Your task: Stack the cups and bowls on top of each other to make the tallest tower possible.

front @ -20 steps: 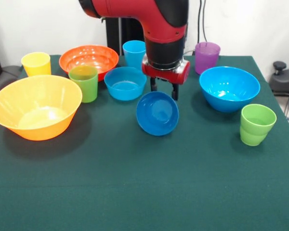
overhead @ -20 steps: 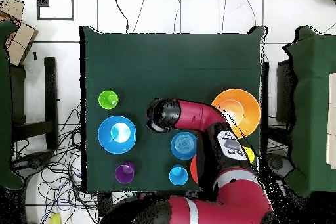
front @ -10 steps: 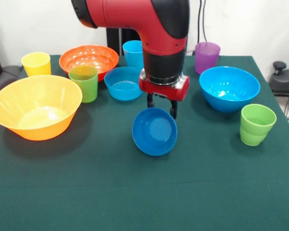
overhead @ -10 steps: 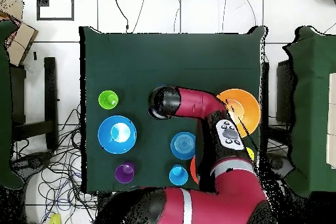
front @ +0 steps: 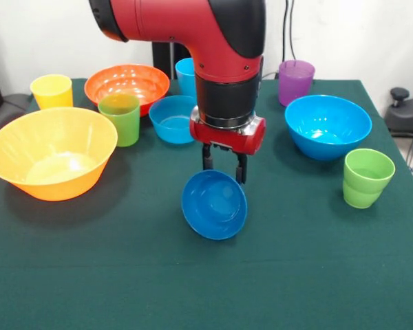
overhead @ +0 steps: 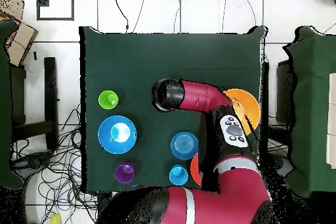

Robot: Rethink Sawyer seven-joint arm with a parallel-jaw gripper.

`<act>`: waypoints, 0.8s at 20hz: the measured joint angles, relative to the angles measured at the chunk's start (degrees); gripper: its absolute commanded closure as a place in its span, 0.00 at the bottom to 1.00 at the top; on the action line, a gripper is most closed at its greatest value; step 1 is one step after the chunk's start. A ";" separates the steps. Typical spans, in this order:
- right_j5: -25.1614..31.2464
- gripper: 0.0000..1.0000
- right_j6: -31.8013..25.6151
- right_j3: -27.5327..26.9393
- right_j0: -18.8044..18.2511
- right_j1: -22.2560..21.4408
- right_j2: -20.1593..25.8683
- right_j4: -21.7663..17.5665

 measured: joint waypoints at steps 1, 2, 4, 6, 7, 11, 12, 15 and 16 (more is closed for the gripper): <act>-0.01 0.00 0.00 -0.01 -0.01 -0.22 0.01 0.06; 0.00 0.00 0.00 0.00 0.00 -0.39 0.02 0.09; 0.02 0.00 0.00 0.07 0.06 -1.17 0.07 0.52; 0.09 0.00 0.00 0.12 0.07 -1.63 0.08 0.78; 0.14 0.00 0.00 0.15 0.07 -1.89 0.09 0.92; 0.68 0.00 0.00 0.19 0.03 -3.45 0.13 1.75; 0.69 0.00 0.00 0.19 0.02 -3.60 0.13 1.84; 0.69 0.00 0.00 0.18 -0.01 -4.46 0.19 2.83; 0.70 0.00 0.00 0.17 -0.02 -4.57 0.19 3.12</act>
